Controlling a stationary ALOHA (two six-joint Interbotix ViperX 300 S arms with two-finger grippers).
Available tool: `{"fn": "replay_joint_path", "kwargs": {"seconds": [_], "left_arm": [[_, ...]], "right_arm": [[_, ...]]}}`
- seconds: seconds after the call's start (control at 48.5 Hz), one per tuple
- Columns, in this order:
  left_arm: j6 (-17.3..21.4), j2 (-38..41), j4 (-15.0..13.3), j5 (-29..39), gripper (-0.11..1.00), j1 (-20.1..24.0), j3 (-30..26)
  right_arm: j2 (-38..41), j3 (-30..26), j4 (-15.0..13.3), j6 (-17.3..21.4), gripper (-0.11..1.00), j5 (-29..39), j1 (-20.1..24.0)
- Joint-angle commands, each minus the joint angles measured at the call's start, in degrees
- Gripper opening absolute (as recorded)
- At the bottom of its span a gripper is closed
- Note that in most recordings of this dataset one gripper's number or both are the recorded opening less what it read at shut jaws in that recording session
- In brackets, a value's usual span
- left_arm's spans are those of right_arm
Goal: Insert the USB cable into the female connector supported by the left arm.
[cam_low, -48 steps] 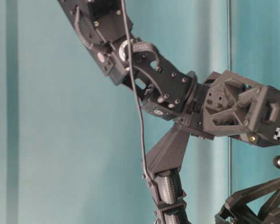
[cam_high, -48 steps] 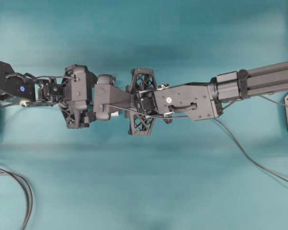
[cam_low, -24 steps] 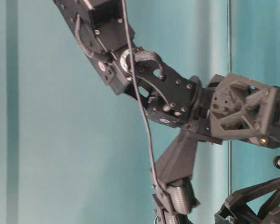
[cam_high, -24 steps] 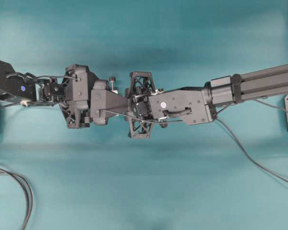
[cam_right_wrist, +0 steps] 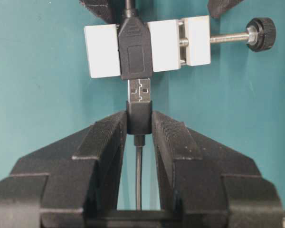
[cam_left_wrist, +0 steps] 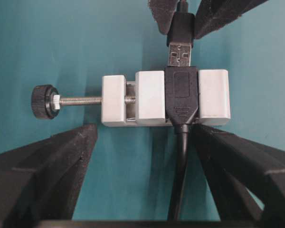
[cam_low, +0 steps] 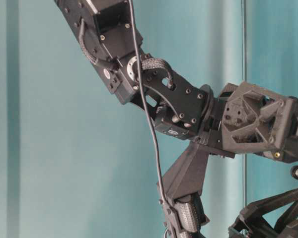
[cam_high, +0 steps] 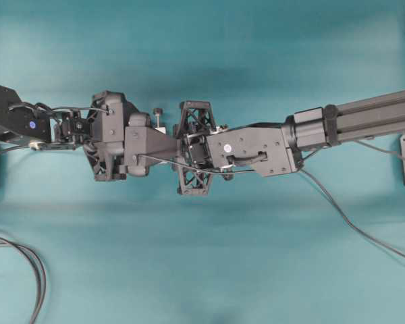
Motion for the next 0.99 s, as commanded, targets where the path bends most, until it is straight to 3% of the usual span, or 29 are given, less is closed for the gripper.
{"fn": "replay_joint_path", "kwargs": {"seconds": [0.0, 0.351, 0.97], "left_arm": [[0.70, -0.26, -0.18, 0.09, 0.93, -0.09, -0.62], [0.70, -0.18, -0.18, 0.00, 0.93, -0.09, -0.62], [0.62, -0.18, -0.26, -0.44, 0.93, -0.79, -0.62]], "right_arm": [[-1.14, -1.41, -0.26, 0.18, 0.22, -1.05, 0.00], [-1.14, -1.93, -0.26, -0.44, 0.22, -2.20, 0.44], [0.35, -5.19, -0.26, -8.09, 0.22, -2.64, 0.79]]}}
